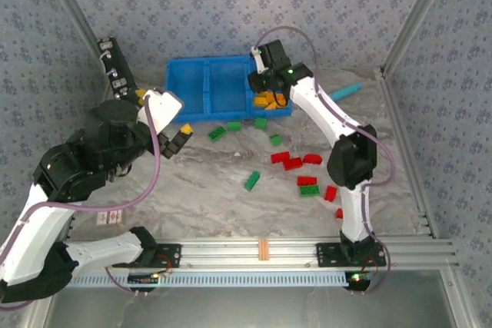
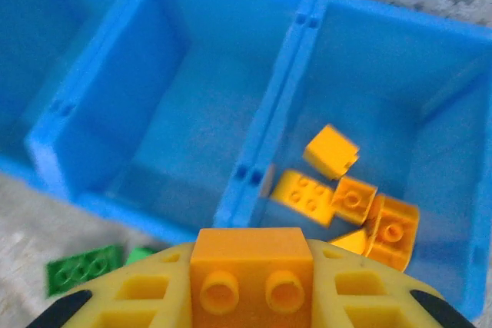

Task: Sort the legos into containers by color
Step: Place the lego in the container.

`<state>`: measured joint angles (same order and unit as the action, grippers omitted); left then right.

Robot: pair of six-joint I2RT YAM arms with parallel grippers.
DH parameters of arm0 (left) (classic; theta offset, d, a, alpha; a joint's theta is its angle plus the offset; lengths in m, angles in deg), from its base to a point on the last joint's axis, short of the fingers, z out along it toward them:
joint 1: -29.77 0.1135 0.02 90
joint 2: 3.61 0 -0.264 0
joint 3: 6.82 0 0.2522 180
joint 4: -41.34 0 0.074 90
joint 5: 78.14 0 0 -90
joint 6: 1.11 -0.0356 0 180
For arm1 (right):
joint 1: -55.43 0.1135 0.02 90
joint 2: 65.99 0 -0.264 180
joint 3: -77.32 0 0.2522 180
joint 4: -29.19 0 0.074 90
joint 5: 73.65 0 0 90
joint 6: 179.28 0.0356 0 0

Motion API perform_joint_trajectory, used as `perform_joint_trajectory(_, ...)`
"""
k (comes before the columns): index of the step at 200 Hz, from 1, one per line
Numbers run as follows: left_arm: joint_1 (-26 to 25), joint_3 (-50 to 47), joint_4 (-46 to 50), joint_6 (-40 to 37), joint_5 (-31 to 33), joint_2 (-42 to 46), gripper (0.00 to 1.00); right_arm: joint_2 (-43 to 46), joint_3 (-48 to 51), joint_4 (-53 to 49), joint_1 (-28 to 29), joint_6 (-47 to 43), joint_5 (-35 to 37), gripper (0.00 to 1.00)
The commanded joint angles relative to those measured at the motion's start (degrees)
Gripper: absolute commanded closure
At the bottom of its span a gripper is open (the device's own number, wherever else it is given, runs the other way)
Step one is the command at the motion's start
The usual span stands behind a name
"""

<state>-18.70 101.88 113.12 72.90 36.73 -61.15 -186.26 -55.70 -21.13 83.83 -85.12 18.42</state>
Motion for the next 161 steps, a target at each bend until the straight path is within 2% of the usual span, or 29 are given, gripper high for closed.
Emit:
perform_joint_trajectory(1,0.2,1.3,-1.3,0.1,-0.1,-0.9,0.00,-9.1,-7.0,-5.1,-1.4,-1.6,-1.7,0.72)
perform_joint_trajectory(37,0.4,1.0,-1.5,0.5,-0.2,-2.4,0.00,-18.0,-17.4,-7.1,-4.0,0.3,-2.8,0.72)
perform_joint_trajectory(67,0.6,0.8,-1.9,0.6,-0.7,-3.5,0.00,-20.3,-18.2,-5.8,-6.0,1.7,-4.7,0.67)
perform_joint_trajectory(93,0.7,1.0,-1.9,1.0,-1.5,-4.3,0.00,-19.6,-16.1,-4.5,-6.6,1.7,-5.6,0.63)
perform_joint_trajectory(139,0.7,1.2,-1.8,1.9,-3.0,-4.9,0.00,-16.2,-13.3,-4.7,-6.6,1.2,-6.8,0.44)
perform_joint_trajectory(161,0.8,1.3,-2.0,2.4,-3.5,-4.3,0.00,-11.5,-8.9,-4.6,-6.4,0.9,-7.0,0.43)
